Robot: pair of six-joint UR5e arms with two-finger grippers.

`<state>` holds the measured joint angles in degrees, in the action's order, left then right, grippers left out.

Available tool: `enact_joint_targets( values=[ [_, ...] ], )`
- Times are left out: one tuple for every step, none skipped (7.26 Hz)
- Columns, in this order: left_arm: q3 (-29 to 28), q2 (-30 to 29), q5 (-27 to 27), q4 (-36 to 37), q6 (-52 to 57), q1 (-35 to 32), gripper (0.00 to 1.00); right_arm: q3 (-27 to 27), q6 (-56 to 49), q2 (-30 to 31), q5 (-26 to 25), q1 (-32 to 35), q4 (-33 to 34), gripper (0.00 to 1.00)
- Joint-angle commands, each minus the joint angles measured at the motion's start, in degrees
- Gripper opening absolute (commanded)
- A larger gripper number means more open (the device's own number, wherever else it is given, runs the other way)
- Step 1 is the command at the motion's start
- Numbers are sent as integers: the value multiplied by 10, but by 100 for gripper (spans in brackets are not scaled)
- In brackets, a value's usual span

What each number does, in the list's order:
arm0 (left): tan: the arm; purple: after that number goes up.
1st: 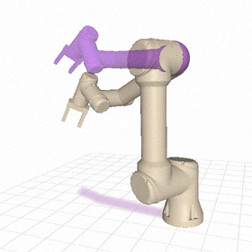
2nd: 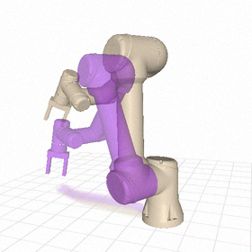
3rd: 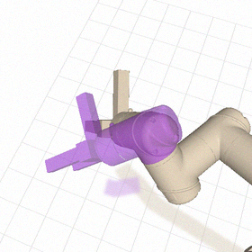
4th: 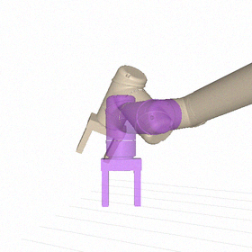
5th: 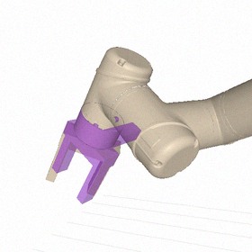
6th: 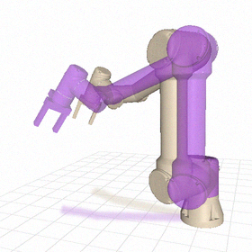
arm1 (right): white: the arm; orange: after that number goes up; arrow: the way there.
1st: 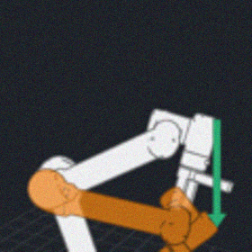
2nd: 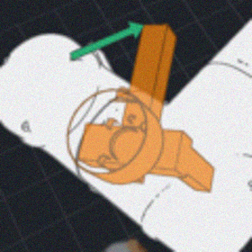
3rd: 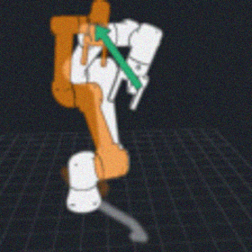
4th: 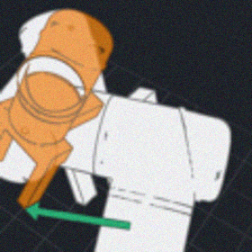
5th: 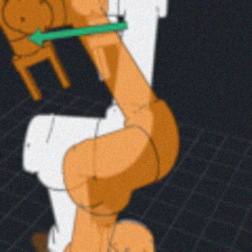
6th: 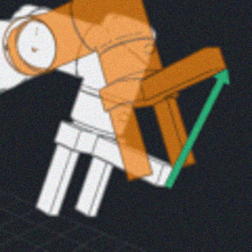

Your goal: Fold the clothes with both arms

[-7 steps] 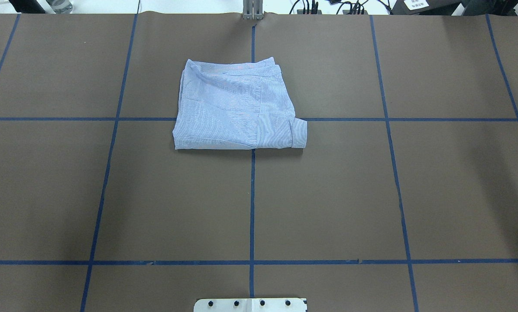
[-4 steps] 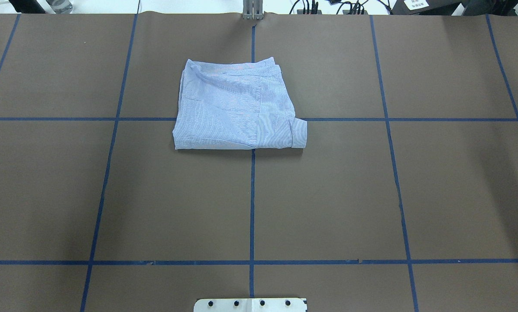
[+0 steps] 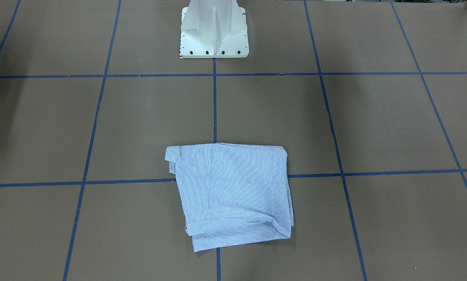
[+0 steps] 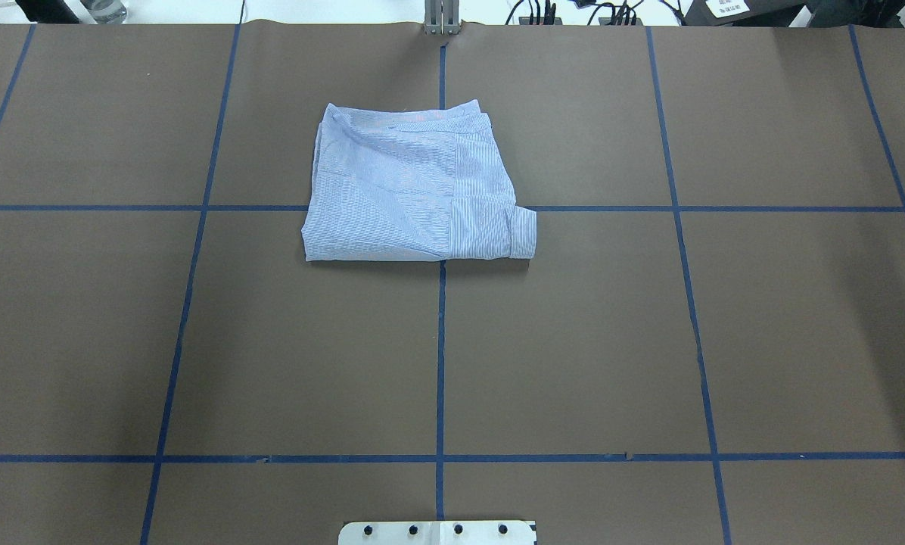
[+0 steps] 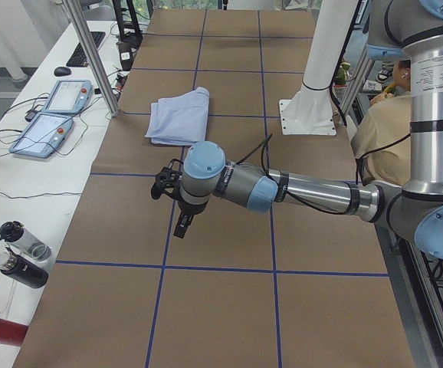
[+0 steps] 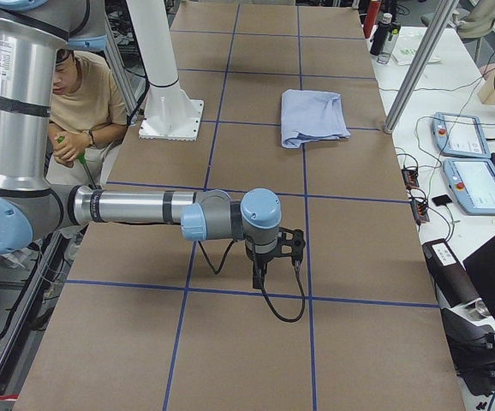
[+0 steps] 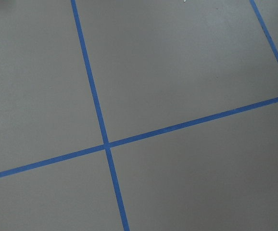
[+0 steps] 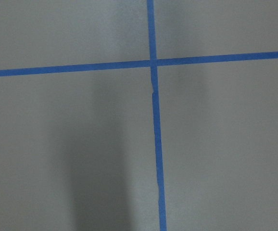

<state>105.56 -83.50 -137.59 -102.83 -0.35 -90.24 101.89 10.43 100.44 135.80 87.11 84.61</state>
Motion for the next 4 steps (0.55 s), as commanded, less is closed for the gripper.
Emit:
enact_joint_targets(
  values=[
    [0, 0, 0, 0, 0, 0, 99, 8, -2, -1, 5, -4, 0, 100],
    [1, 0, 0, -1, -1, 1, 99, 8, -2, -3, -5, -12, 0, 100],
    [1, 0, 0, -1, 0, 0, 99, 8, -2, -3, -16, -19, 0, 100],
    [1, 0, 0, -2, -1, 0, 99, 8, -2, -3, -18, -19, 0, 100]
  ],
)
